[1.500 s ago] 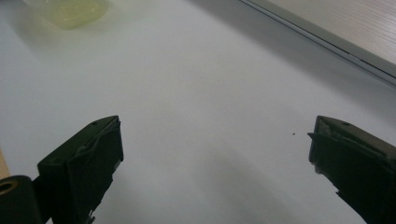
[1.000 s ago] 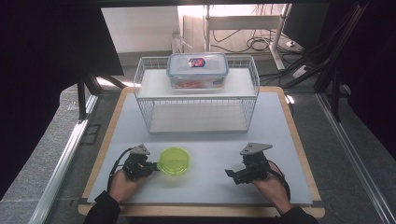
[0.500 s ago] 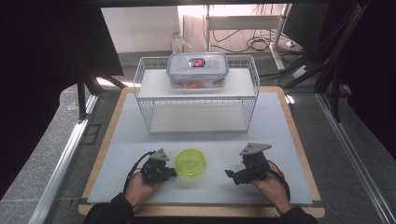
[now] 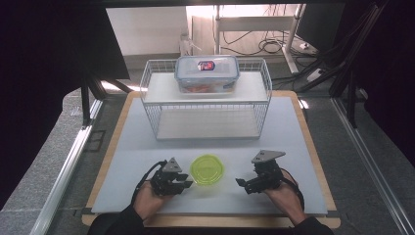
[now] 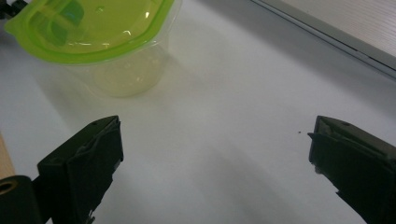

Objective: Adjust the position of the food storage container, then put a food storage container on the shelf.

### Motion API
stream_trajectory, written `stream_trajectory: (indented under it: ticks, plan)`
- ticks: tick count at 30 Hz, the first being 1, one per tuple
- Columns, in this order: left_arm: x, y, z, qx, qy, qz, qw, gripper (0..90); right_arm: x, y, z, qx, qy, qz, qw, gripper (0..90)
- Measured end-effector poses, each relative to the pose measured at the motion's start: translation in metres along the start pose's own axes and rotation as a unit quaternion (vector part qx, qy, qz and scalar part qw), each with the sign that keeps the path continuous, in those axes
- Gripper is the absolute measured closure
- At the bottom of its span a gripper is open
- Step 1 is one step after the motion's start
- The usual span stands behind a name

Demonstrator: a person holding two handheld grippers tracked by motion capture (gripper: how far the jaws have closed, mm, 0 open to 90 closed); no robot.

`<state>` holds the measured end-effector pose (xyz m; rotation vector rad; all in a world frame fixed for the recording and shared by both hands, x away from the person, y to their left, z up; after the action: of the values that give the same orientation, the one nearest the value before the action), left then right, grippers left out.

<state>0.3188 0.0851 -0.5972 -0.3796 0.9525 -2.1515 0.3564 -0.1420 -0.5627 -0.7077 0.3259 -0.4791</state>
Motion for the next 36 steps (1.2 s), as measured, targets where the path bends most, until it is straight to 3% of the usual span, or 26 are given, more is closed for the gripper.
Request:
stream_trajectory:
  ticks: [4,7,13,16,22,27,30,36]
  plan:
    - [-0.011,-0.015,0.002,0.030,-0.003,0.031,0.9991,36.5,-0.003,-0.001,0.002,0.009,-0.005,0.010,0.9999,2.0]
    - [-0.018,-0.024,-0.001,0.046,-0.002,0.053,0.9975,23.9,-0.005,-0.001,0.004,0.012,-0.009,0.013,0.9998,0.6]
    - [-0.031,-0.035,-0.012,0.061,-0.020,0.069,0.9955,9.6,-0.005,-0.002,0.005,0.015,-0.021,0.010,0.9996,0.0]
    - [-0.034,-0.039,-0.017,0.064,-0.022,0.079,0.9945,6.5,-0.004,-0.003,0.005,0.016,-0.027,0.006,0.9995,0.0]
    - [-0.036,-0.043,-0.018,0.080,-0.029,0.077,0.9934,5.0,-0.004,0.000,0.006,0.019,-0.016,0.011,0.9996,0.0]
    - [-0.038,-0.042,-0.020,0.077,-0.024,0.081,0.9934,5.0,-0.005,0.002,0.011,0.031,0.009,0.017,0.9993,0.0]
    - [-0.038,-0.042,-0.019,0.082,-0.027,0.079,0.9931,4.9,-0.006,0.003,0.016,0.040,0.032,0.034,0.9981,0.0]
    - [-0.040,-0.042,-0.020,0.080,-0.032,0.075,0.9934,4.9,-0.004,0.004,0.028,0.044,0.053,0.052,0.9963,2.6]
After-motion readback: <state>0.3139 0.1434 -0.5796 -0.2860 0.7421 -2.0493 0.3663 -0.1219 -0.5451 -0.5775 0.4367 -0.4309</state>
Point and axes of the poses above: each handheld gripper's, and its own axes: y roughly forward along the jaws, z roughly out of its top, x roughly to its right, the point moved 10 cm from there along y, roughly forward along the jaws, and after that the axes turned 9 degrees about z, right-handed, at the moved point
